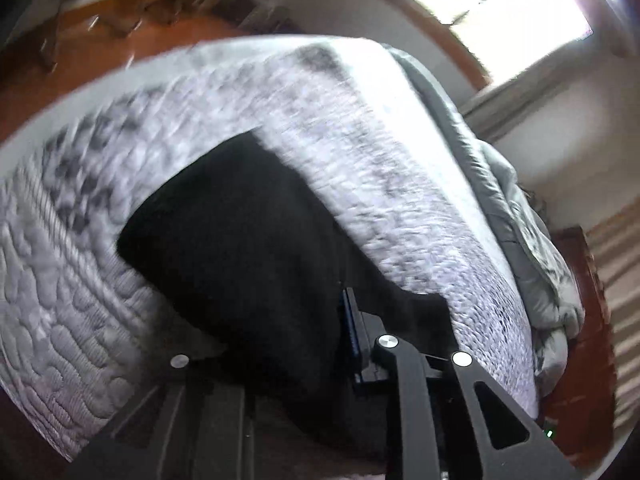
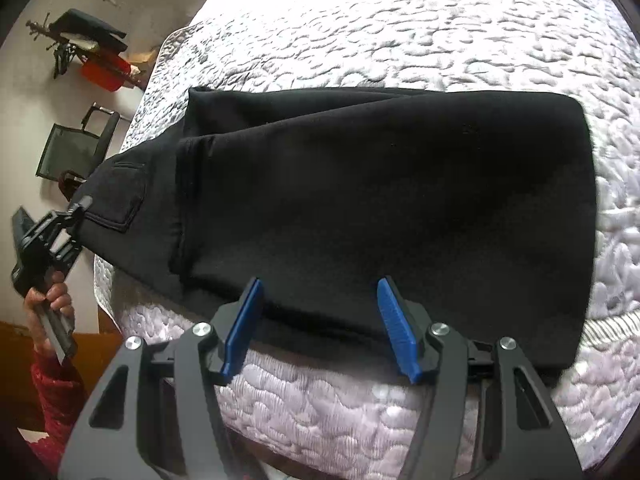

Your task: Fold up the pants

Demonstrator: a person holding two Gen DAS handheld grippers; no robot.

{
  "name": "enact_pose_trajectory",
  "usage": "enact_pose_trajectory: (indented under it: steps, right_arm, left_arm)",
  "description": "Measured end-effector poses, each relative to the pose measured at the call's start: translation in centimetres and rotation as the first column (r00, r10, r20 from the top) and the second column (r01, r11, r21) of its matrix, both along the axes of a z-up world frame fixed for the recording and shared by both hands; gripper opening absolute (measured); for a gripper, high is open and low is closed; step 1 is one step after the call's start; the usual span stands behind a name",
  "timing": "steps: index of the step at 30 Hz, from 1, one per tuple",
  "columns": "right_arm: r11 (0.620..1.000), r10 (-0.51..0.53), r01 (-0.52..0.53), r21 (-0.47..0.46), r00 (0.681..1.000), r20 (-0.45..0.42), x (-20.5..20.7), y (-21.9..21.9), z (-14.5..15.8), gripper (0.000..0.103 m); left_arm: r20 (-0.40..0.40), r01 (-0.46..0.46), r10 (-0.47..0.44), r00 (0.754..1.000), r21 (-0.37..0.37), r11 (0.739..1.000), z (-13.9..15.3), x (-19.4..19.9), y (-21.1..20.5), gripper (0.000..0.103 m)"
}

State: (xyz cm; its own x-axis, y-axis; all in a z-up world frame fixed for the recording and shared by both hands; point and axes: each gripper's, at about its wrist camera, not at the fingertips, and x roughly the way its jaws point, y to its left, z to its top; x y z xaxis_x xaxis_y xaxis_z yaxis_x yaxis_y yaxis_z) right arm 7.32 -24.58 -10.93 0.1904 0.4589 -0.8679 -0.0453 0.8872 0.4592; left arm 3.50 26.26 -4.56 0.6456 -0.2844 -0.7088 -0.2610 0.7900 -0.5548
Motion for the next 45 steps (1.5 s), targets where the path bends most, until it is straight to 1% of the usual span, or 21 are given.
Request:
enact_pose_trajectory:
  steps: [5,7,9,12,17,18,21,23,25,26,27,28,31,33,35,37,38,39,41,43,45]
  right_arm:
    - [1.000,-0.023,0.023,-0.012,1.000,0.018,-0.7,-1.2,0.9,0.063]
    - [0.999,-0.039,0.039,0.000,0.999,0.023,-1.1,-1.8,1.2,0.063]
    - [0.999,-0.051,0.051,0.003,0.998,0.032,-1.3,-2.3,1.5,0.063]
    - [0.998,-0.064,0.063,0.004,0.997,0.038,-1.5,-3.0,1.6,0.063]
    - [0.996,-0.090,0.090,0.009,0.995,0.033,-1.7,-3.9,1.4,0.063]
    - [0.995,-0.096,0.095,0.011,0.995,0.031,-1.8,-4.1,1.3,0.063]
    - [0.995,-0.101,0.101,0.014,0.995,0.026,-1.8,-4.5,1.2,0.063]
    - [0.994,-0.105,0.104,0.010,0.994,0.025,-1.8,-4.6,1.1,0.064]
    - [0.994,-0.111,0.111,0.009,0.994,0.018,-1.8,-4.8,0.8,0.064]
    - [0.993,-0.116,0.116,0.011,0.993,0.014,-1.9,-5.0,0.7,0.064]
    - [0.993,-0.120,0.119,0.015,0.993,0.012,-1.9,-5.1,0.6,0.064]
    - [0.992,-0.122,0.121,0.022,0.993,0.010,-1.9,-5.2,0.5,0.064]
    - [0.993,-0.120,0.120,0.021,0.993,0.011,-1.9,-5.4,0.5,0.064]
    - [0.993,-0.119,0.119,0.013,0.993,0.012,-1.9,-5.3,0.6,0.064]
    - [0.994,-0.113,0.113,-0.006,0.993,0.025,-1.9,-5.1,0.9,0.065]
    - [0.994,-0.098,0.099,-0.038,0.995,0.027,-1.8,-4.6,0.7,0.066]
    - [0.994,-0.088,0.089,-0.060,0.996,0.018,-1.6,-4.3,0.3,0.066]
    - [0.994,-0.077,0.077,-0.082,0.997,0.010,-1.6,-3.9,0.0,0.066]
    - [0.990,-0.046,0.046,-0.136,0.999,0.008,-1.5,-3.0,-0.3,0.066]
    - [0.985,-0.034,0.035,-0.168,0.999,0.006,-1.5,-2.5,0.3,0.066]
    - [0.989,-0.010,0.014,-0.147,1.000,0.029,-1.5,-1.8,2.0,0.066]
  left_arm:
    - [0.109,0.104,-0.116,0.987,0.112,0.988,3.7,-0.1,-4.6,0.019]
    - [0.133,0.157,-0.181,0.974,0.173,0.972,4.8,-0.3,-7.0,0.019]
    - [0.142,0.211,-0.245,0.959,0.220,0.953,5.6,-0.4,-9.4,0.019]
    - [0.142,0.278,-0.320,0.937,0.252,0.927,6.0,-0.9,-12.5,0.019]
    - [0.110,0.379,-0.422,0.900,0.284,0.881,5.2,-1.5,-16.9,0.019]
    - [0.098,0.405,-0.448,0.889,0.293,0.866,4.8,-1.7,-18.1,0.019]
    - [0.060,0.461,-0.499,0.865,0.299,0.835,3.5,-2.0,-20.5,0.020]
    - [0.034,0.502,-0.532,0.846,0.281,0.818,2.4,-2.1,-21.9,0.026]
    - [-0.008,0.575,-0.590,0.808,0.232,0.785,1.1,-2.2,-23.4,0.033]
    - [-0.037,0.620,-0.625,0.780,0.186,0.762,0.4,-2.3,-24.2,0.042]
    - [-0.052,0.640,-0.641,0.766,0.162,0.751,0.0,-2.5,-24.6,0.052]
    - [-0.056,0.648,-0.647,0.760,0.150,0.747,-0.1,-2.6,-24.7,0.055]
    - [-0.044,0.644,-0.644,0.764,0.119,0.755,0.4,-3.0,-24.0,0.057]
    - [-0.015,0.599,-0.601,0.799,0.109,0.793,1.4,-2.9,-22.0,0.059]
    - [-0.013,0.533,-0.537,0.843,0.149,0.833,2.0,-2.4,-19.8,0.065]
    - [-0.043,0.482,-0.483,0.874,0.188,0.856,1.6,-1.7,-18.3,0.065]
    - [-0.071,0.466,-0.462,0.884,0.203,0.861,1.2,-1.1,-17.7,0.065]
    - [-0.119,0.462,-0.447,0.887,0.215,0.860,0.1,-0.5,-17.4,0.065]
    - [-0.207,0.490,-0.450,0.868,0.223,0.843,-2.3,0.3,-17.2,0.065]
    - [-0.209,0.497,-0.455,0.865,0.240,0.834,-2.7,0.2,-17.3,0.065]
    - [-0.182,0.486,-0.453,0.873,0.234,0.842,-2.0,-0.1,-17.3,0.065]
